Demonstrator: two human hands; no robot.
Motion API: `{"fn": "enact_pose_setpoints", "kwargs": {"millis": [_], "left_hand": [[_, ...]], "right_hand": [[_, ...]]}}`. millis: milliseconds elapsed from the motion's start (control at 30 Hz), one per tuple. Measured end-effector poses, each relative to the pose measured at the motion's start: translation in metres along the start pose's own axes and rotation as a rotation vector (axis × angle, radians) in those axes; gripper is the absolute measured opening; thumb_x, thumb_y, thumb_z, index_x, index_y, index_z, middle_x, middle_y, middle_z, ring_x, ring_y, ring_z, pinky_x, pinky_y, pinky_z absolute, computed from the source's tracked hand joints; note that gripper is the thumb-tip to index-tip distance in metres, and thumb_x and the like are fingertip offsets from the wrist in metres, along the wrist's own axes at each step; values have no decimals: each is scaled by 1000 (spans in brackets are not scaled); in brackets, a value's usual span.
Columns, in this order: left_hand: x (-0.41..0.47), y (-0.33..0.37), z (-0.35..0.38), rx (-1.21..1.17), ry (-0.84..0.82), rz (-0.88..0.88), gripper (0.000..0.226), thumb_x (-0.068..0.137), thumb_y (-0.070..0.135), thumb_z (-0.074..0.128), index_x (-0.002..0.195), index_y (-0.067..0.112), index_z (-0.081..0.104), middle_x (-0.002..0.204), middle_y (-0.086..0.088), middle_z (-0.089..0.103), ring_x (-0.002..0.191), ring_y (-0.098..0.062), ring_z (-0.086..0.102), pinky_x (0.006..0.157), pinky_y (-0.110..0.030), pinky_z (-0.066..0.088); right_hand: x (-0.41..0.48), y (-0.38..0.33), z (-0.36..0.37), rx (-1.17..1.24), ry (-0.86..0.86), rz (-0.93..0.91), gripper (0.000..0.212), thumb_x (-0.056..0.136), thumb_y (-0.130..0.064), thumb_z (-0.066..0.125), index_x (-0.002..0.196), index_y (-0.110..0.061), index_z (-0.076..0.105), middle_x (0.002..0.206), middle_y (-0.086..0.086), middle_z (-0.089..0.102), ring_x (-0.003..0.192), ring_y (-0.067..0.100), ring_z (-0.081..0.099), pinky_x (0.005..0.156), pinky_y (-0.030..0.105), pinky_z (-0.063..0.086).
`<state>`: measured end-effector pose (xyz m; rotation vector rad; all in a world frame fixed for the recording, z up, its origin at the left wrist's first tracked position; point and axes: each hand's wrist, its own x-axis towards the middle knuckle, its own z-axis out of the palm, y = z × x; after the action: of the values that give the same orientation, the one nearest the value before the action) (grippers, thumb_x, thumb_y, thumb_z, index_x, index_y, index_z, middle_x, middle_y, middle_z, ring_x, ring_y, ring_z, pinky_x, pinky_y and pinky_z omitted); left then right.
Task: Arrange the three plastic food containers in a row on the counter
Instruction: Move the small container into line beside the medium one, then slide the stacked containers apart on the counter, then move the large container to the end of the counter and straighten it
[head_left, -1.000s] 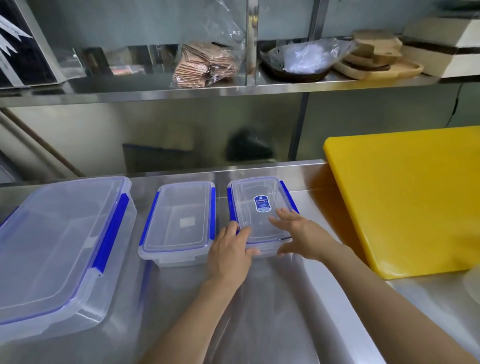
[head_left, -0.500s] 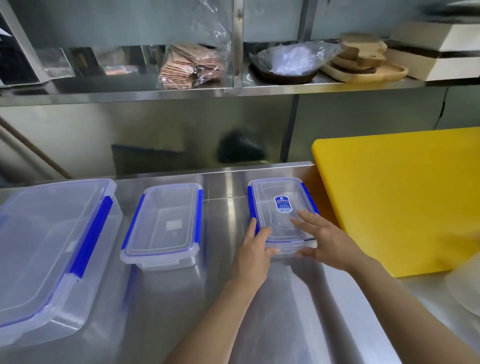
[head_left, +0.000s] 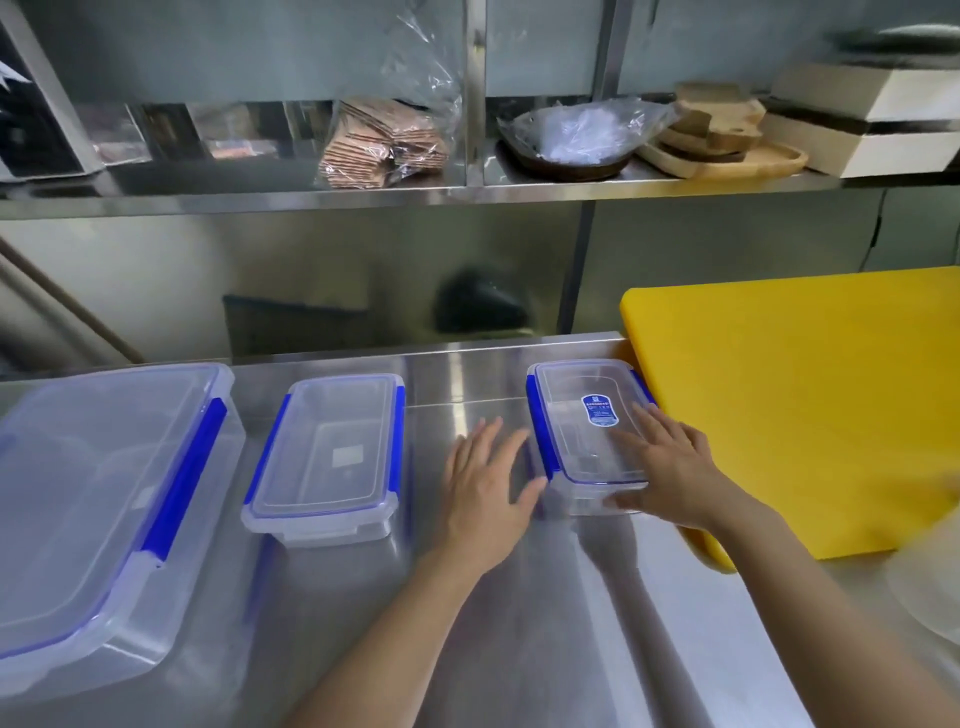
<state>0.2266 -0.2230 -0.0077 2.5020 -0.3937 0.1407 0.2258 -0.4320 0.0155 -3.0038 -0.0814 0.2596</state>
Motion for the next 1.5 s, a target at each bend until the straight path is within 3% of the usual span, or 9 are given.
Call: {"fn": "enact_pose_setpoints", "kwargs": {"millis": [167, 267, 400, 500, 600, 1000, 1133, 1333, 1500], "left_hand": [[-7, -59, -54, -12, 392, -220, 41, 87, 27, 60, 123, 10, 52, 131, -13, 54, 122, -33, 47, 102, -47, 37], [-14, -103, -86, 8, 358, -462, 48, 87, 28, 60, 131, 14, 44, 135, -12, 50, 122, -31, 46, 102, -48, 40], [-30, -141, -97, -76, 148, -587, 54, 91, 35, 52, 139, 20, 33, 140, -9, 43, 128, -30, 42, 105, -48, 39], [-37, -154, -90, -262, 80, -588, 54, 90, 50, 44, 139, 35, 27, 140, -3, 46, 125, -25, 47, 102, -51, 43], [-35, -145, -84, -297, 120, -607, 55, 93, 44, 43, 142, 31, 24, 141, -6, 43, 123, -26, 48, 99, -49, 46], [-28, -121, -63, -266, 126, -604, 58, 95, 42, 39, 145, 24, 17, 146, -8, 34, 129, -27, 41, 98, -45, 44], [-32, -111, -86, -161, 190, -550, 66, 90, 45, 48, 145, 23, 20, 152, -4, 29, 135, -26, 35, 103, -45, 40], [-45, -129, -172, 83, 464, -372, 52, 90, 36, 53, 135, 13, 41, 142, -11, 45, 130, -28, 40, 108, -43, 34], [-78, -178, -202, 354, 214, -502, 65, 87, 55, 45, 142, 22, 32, 150, -7, 35, 139, -29, 26, 115, -42, 17]], "right_hand": [[7, -76, -7, 283, 161, -140, 65, 85, -45, 57, 141, -20, 34, 154, 4, 28, 139, 24, 28, 113, 35, 25], [13, -132, 8, 461, 68, -215, 68, 84, -46, 59, 141, -20, 32, 151, 4, 31, 134, 25, 37, 110, 35, 33], [22, -178, 30, 568, -99, -232, 80, 82, -51, 60, 146, -32, 14, 158, 3, 12, 140, 26, 30, 111, 39, 31], [27, -195, 38, 580, -137, -246, 85, 81, -50, 61, 147, -29, 11, 156, -1, 11, 137, 22, 33, 109, 36, 34], [31, -198, 44, 558, -125, -226, 83, 82, -50, 60, 146, -25, 13, 155, -1, 10, 137, 21, 29, 109, 34, 33], [28, -175, 48, 432, -94, -157, 79, 84, -58, 51, 146, -32, 10, 156, 0, 12, 138, 24, 29, 109, 40, 35], [22, -185, 42, 294, 78, -163, 81, 82, -64, 46, 146, -30, 9, 158, 0, 10, 140, 25, 20, 113, 39, 25], [8, -250, 28, 587, 147, -300, 71, 86, -50, 54, 144, -20, 26, 154, 1, 26, 138, 21, 30, 112, 35, 30], [-4, -321, 43, 849, -129, -374, 73, 82, -48, 60, 142, -20, 29, 147, 3, 35, 136, 16, 34, 112, 26, 25]]}}
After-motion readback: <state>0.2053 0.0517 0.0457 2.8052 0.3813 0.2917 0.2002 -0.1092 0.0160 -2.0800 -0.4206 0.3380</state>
